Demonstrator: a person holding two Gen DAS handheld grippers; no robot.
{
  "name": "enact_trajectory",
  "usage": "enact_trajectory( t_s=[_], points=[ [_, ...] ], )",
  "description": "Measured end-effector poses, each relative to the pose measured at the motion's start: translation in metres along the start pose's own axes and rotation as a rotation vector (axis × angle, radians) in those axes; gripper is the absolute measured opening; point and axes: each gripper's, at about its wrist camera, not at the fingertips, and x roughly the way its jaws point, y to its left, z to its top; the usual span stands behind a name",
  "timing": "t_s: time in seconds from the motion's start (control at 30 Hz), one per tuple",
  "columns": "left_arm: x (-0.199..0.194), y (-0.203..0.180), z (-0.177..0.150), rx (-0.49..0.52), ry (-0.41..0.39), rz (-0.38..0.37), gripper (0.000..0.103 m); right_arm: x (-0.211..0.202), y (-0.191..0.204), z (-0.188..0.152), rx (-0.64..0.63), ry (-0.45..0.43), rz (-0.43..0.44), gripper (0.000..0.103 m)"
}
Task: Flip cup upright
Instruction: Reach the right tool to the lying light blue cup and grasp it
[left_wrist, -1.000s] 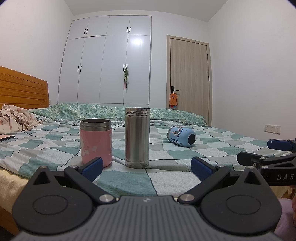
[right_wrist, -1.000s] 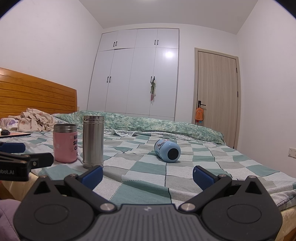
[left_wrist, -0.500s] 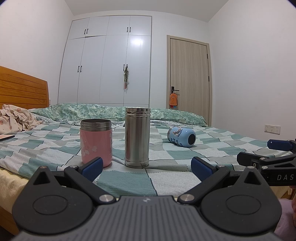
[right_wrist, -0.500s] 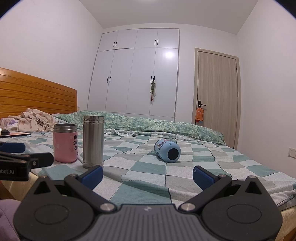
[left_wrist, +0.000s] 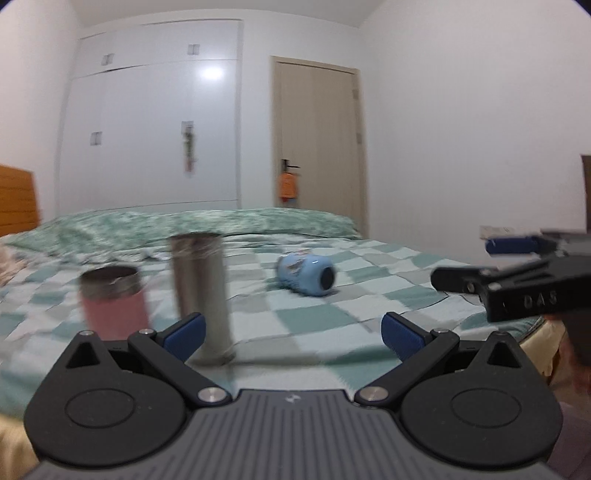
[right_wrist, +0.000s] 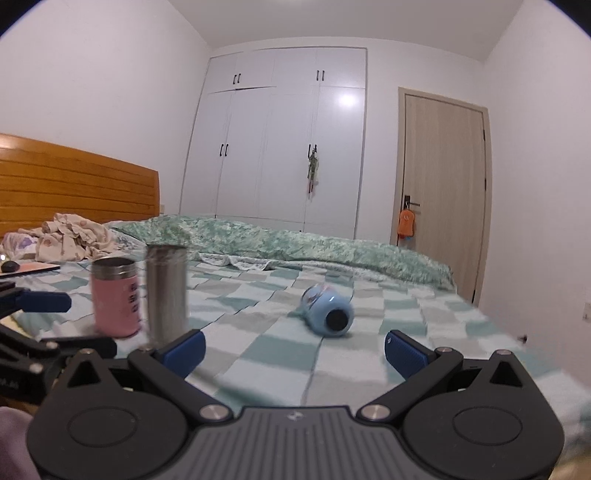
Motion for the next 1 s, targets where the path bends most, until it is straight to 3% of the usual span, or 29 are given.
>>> enact_trajectory(
  t_s=[0.27, 0.5, 0.77, 1.0],
  points=[
    [0.102, -0.02, 0.037, 0.089, 0.073, -0.104, 0.103, 0.078, -0.064, 0.039, -0.012, 0.105, -0.003, 0.103],
    [0.196, -0.032, 0.05, 0.128, 0.157, -0.144, 0.103, 0.166, -0.098, 0.052, -0.011, 0.203, 0.002, 0.103],
    [0.278, -0.022, 0.056, 0.159, 0.206, -0.123, 0.103, 0.256, -0.116, 0.055, -0.028, 0.283, 0.069, 0.103],
    [0.326, 0.013, 0.053, 0.181, 0.287, -0.084, 0.103, 0.324, -0.103, 0.053, -0.059, 0.359, 0.158, 0.103]
  ],
)
